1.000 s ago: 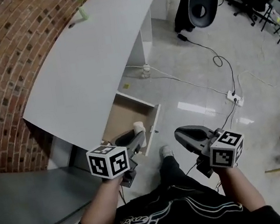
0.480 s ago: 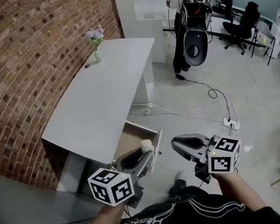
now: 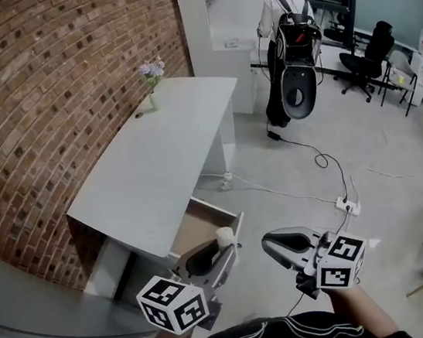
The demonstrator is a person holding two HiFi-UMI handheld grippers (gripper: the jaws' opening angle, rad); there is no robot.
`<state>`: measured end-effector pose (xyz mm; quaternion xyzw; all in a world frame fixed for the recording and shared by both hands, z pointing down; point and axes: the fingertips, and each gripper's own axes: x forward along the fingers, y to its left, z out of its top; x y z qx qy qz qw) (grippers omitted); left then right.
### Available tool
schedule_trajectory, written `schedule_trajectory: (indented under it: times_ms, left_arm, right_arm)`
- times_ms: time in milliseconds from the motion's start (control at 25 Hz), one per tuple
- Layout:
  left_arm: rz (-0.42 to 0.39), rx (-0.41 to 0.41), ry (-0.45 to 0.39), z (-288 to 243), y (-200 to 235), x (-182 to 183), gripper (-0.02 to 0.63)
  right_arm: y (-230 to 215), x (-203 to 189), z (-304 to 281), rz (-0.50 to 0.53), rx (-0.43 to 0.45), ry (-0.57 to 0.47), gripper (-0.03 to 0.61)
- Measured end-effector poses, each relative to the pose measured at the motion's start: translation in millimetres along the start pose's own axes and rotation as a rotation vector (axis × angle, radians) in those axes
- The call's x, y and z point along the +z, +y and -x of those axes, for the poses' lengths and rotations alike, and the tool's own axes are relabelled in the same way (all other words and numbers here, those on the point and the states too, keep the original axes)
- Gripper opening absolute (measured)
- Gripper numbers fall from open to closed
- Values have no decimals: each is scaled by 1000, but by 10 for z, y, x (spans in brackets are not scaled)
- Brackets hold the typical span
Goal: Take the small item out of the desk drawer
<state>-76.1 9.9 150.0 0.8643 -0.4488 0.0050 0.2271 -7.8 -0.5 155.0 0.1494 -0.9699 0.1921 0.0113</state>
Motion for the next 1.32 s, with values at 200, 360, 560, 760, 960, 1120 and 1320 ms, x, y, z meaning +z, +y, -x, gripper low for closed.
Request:
schedule_trajectory:
  times_ms: [200, 360, 560, 760, 960, 1120, 1320]
  left_arm:
    - [36, 14, -19, -67, -282, 4, 138]
    - [22, 36, -42, -47, -621, -24, 138]
    - [-28, 59, -60, -22, -1016, -158, 138]
    - [-28, 78, -69, 63, -1284, -338, 138]
    - [-40, 77, -77, 91, -1472, -368, 138]
    - [-61, 69, -81, 115, -1606, -374, 138]
    - [-67, 70, -80, 175, -1727, -429, 138]
  right_arm:
    - [104, 103, 245, 12, 43, -21, 57]
    - [233, 107, 523, -15, 79, -48, 57]
    - [303, 128, 935, 12, 80, -74, 57]
    - [391, -16, 1216, 8, 78, -70, 57]
    - [488, -47, 1398, 11, 80, -73, 57]
    - [558, -19, 1496, 20, 77, -90, 57]
    - [664, -57, 1626, 25, 75, -92, 57]
